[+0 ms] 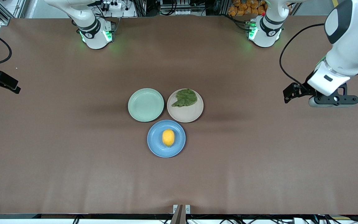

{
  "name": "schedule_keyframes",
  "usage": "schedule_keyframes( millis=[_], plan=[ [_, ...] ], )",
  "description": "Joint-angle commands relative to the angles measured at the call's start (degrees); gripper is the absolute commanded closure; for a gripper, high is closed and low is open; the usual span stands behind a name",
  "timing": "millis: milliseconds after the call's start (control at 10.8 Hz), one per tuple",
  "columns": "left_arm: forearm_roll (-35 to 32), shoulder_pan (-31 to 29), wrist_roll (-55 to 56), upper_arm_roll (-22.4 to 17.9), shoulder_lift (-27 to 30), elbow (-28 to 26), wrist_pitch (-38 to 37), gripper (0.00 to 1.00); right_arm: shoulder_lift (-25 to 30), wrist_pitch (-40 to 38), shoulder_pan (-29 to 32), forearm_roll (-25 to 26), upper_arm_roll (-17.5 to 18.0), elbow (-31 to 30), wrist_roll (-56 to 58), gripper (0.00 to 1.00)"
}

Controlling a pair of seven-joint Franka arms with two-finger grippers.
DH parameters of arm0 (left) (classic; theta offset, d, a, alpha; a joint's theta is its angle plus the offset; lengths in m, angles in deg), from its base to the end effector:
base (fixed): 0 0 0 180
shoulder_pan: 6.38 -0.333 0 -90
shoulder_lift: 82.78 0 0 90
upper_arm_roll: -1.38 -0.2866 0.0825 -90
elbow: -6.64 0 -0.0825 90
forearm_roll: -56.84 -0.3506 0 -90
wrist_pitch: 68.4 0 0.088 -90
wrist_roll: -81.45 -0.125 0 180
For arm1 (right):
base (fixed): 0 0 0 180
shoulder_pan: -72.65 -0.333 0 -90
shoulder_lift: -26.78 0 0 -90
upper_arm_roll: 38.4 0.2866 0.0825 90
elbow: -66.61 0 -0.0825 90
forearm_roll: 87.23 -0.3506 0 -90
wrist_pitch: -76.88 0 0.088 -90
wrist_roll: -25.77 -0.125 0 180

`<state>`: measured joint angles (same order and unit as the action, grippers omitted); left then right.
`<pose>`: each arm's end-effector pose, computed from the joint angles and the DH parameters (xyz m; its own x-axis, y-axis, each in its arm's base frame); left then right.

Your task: Place lemon and lettuce in plates

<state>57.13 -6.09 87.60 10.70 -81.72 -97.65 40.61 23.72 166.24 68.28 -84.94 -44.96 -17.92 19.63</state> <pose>0.5298 -0.0907 0.5055 0.9933 -0.0581 0.0997 -0.0597 -0.9981 0.0127 0.5357 -0.0239 0.5900 0.9888 -0.1448 0.0360 -0.1463 -0.9883 0.0424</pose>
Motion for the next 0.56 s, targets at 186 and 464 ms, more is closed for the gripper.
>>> schedule_keyframes(
  millis=[186, 464],
  plan=[
    [-1.34, 0.50, -3.42, -0.18, 2.00, 8.66, -12.75, 0.00, 0.42, -0.77, -0.46, -0.80, 0.05, 0.07, -0.36, 0.00],
    [-1.26, 0.41, -6.50, -0.27, 4.73, 10.34, -17.25, 0.00, 0.50, -1.12, -0.46, -0.80, 0.05, -0.02, -0.27, 0.00]
  ],
)
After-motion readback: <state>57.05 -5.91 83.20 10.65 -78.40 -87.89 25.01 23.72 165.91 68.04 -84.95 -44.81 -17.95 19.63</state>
